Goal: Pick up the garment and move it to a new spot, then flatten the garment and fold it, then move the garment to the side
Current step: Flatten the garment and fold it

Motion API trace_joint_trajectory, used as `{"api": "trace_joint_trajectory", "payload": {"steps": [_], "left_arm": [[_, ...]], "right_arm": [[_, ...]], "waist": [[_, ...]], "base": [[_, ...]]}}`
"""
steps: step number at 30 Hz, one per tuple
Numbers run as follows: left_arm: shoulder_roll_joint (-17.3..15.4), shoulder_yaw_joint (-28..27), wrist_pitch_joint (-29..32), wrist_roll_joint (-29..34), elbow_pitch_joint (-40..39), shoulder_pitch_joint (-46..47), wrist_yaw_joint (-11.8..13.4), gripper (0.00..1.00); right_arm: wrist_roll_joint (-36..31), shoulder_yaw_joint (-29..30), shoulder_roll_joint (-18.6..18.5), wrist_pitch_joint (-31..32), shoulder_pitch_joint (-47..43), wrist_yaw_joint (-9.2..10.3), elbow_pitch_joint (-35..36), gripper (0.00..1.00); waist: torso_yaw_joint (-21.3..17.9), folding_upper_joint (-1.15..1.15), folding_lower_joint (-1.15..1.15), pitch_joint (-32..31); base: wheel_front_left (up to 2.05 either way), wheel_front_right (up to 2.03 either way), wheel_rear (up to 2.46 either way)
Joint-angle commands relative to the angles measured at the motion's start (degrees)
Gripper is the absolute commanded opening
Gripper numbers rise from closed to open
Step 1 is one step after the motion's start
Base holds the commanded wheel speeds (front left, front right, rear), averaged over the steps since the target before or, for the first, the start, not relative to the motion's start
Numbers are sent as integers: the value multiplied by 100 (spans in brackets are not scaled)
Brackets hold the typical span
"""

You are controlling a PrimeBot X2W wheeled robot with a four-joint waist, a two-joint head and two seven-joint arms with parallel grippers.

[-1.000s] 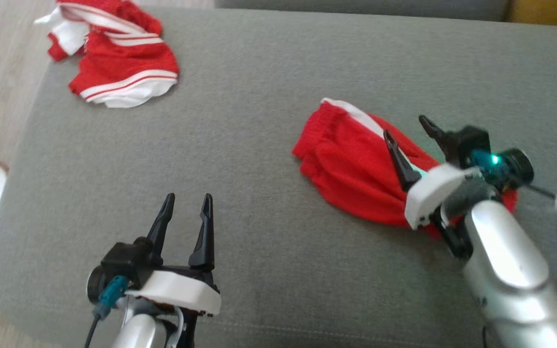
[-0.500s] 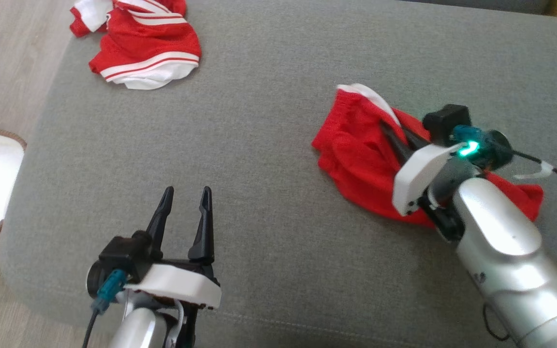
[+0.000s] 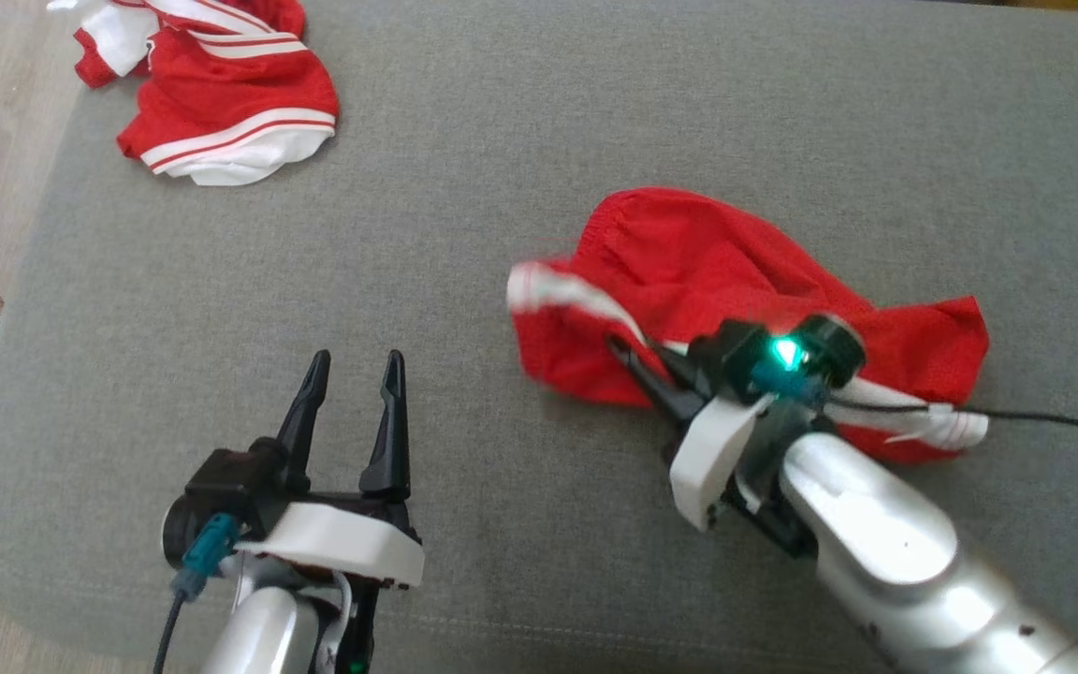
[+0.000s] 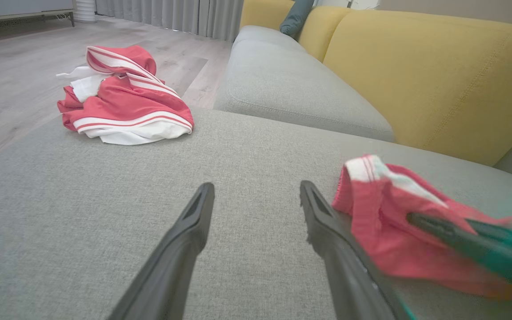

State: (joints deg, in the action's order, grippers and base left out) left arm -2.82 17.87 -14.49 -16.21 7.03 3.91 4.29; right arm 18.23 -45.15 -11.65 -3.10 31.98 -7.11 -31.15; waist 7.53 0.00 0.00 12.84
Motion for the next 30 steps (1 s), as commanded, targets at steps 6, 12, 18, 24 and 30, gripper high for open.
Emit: {"api": "trace_joint_trajectory", "payload": {"steps": [6, 12, 18, 24, 30], "left_arm": [[-6, -202, -51, 69, -165, 190, -21, 100], [-6, -221, -51, 100, -121, 135, -27, 100], [-6, -230, -51, 105, -72, 30, -39, 100], [-6, -246, -51, 129, -58, -70, -49, 100], [-6, -290, -51, 161, -85, -121, -47, 100]], "right_arm": [[-14, -164, 174, -230, -45, -37, -207, 0], [5, -174, 331, -523, 10, -37, -489, 100], [44, -300, 351, -726, -129, -37, -479, 100], [63, -21, 244, -857, -485, -37, -216, 100], [-81, 781, 150, -926, -936, -37, 312, 100]], "waist": [[-64, 0, 0, -10], [-156, 0, 0, -116], [-374, 0, 0, -320], [-594, 0, 0, -478], [-758, 0, 0, -635]], "base": [[0, 0, 0], [0, 0, 0], [0, 0, 0], [0, 0, 0], [0, 0, 0]]}}
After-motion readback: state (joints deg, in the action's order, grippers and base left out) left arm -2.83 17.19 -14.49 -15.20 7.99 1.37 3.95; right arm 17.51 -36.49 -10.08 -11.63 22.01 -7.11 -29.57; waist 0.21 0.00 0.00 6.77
